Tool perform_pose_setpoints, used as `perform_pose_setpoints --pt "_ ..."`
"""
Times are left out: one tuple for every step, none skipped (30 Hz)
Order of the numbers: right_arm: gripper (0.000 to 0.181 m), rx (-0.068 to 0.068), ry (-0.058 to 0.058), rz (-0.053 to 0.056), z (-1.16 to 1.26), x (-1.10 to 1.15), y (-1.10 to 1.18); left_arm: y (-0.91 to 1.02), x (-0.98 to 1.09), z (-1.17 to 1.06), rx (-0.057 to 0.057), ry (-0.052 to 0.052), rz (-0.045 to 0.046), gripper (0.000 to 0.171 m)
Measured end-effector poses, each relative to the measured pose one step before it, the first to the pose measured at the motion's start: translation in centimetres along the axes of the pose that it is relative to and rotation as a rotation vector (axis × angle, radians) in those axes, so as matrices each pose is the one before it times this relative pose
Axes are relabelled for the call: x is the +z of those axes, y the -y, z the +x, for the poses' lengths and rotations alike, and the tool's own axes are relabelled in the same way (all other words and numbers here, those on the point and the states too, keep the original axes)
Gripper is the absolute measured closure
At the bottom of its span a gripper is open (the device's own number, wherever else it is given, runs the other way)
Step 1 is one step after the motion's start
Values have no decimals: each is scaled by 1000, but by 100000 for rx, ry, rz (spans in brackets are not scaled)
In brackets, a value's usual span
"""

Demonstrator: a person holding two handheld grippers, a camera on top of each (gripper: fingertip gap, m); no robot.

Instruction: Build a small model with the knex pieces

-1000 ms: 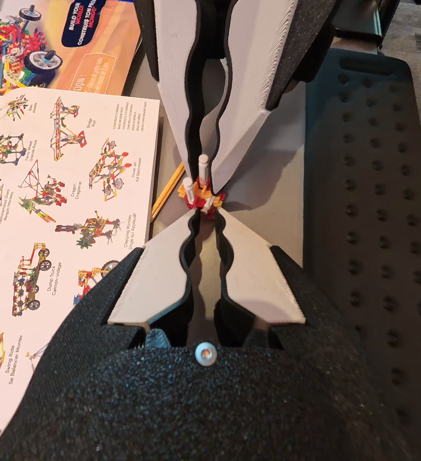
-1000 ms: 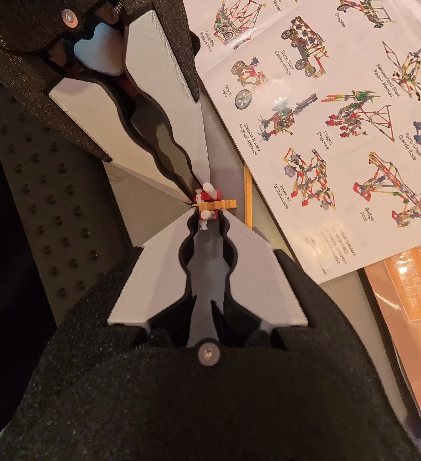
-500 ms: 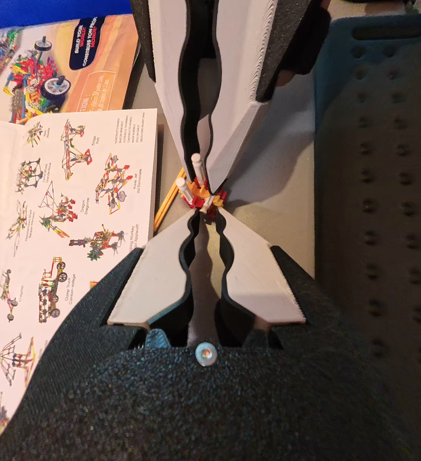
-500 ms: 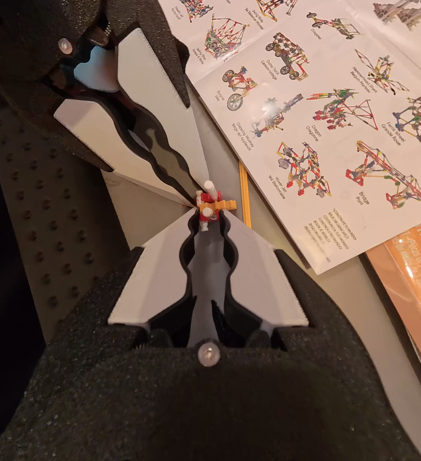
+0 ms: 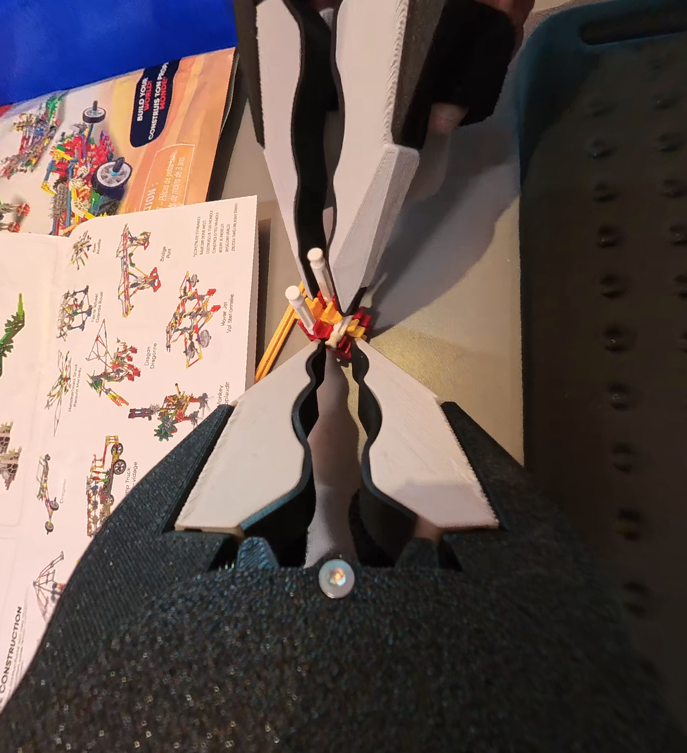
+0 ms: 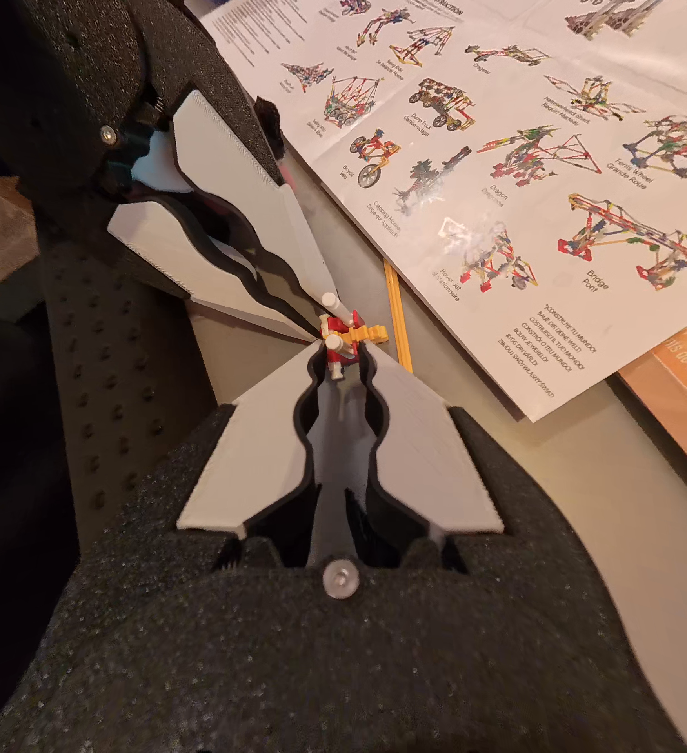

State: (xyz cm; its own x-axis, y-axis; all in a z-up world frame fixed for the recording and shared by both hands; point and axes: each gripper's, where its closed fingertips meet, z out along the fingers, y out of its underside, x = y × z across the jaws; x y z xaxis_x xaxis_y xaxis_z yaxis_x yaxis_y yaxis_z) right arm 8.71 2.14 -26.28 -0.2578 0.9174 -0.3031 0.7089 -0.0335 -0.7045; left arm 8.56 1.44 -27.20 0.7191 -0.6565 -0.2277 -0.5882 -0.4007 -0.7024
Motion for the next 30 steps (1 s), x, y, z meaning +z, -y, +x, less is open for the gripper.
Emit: perform_pose_setpoints --pt "166 955 578 964 7 -15 0 10 10 3 606 412 130 163" --pt "166 82 -459 428 20 -15 -12 17 29 -15 554 630 -81 163" --pt "166 -1173 -1445 -166 13 -35 -18 45 30 -10 249 620 -43 163" --pt "166 -838 -1368 -48 25 -26 -19 22 30 -7 89 342 68 163" --pt "166 16 -726 517 36 -23 -6 31 39 -44 -323 356 187 163" --pt "166 90 -271 668 15 -33 -25 31 24 -14 -517 162 250 164" --pt "166 8 -426 639 21 -34 -8 38 45 12 -460 231 68 164" --pt "166 -272 -709 699 46 -9 21 31 40 -36 210 597 -208 164" --pt "166 -503 -457 661 58 -18 -4 28 30 -47 461 750 -67 164" --pt "166 318 79 548 50 -34 4 24 45 -33 233 544 214 164" --pt "166 420 19 314 13 -5 -3 18 29 -3 -247 77 123 164" --pt "166 -562 -136 133 -3 -15 -10 6 5 5 285 142 -18 164" --pt "166 -238 309 296 7 -9 1 8 5 -3 809 559 -68 164" --pt "166 454 763 519 36 -18 9 16 16 -12 512 532 57 164" --pt "166 686 838 458 50 -33 -18 12 20 -6 211 -134 340 163" --pt "166 124 730 374 25 7 -6 -4 -4 8 87 -1302 322 163" --pt "166 53 1152 149 -63 22 16 -10 -52 63 -87 -2416 234 163" --pt "166 -43 1021 -240 -79 29 0 -39 -90 140 7 -3213 337 162" --pt "166 -277 468 -251 -13 41 11 -11 -117 150 250 -3365 531 158" --pt "166 -80 330 -135 8 35 36 35 -152 46 -295 -2869 468 157" --pt "166 73 292 -67 18 48 45 31 -175 -59 -524 -2264 136 158" --pt "166 -9 308 -143 10 40 27 -24 -136 -6 -173 -2412 -91 158" --pt "166 -215 215 -166 25 37 45 -47 -190 -128 822 -1269 100 159" --pt "166 -273 276 -115 0 41 30 8 -250 -331 485 -5 630 159" --pt "166 -105 335 -59 10 38 32 92 -245 -281 -428 -248 1066 160" --pt "166 -112 295 -51 14 32 27 168 -142 168 -198 -2561 1539 160" --pt "166 -146 257 -39 10 30 35 62 23 319 940 -2589 805 162" --pt "166 27 212 -12 13 27 25 -441 236 -275 2187 1688 -2760 162" --pt "166 -90 118 -24 22 24 31 -691 291 -304 3766 1917 -4223 162" --pt "166 -234 73 -71 12 10 17 -326 203 -87 2282 280 -1775 162"
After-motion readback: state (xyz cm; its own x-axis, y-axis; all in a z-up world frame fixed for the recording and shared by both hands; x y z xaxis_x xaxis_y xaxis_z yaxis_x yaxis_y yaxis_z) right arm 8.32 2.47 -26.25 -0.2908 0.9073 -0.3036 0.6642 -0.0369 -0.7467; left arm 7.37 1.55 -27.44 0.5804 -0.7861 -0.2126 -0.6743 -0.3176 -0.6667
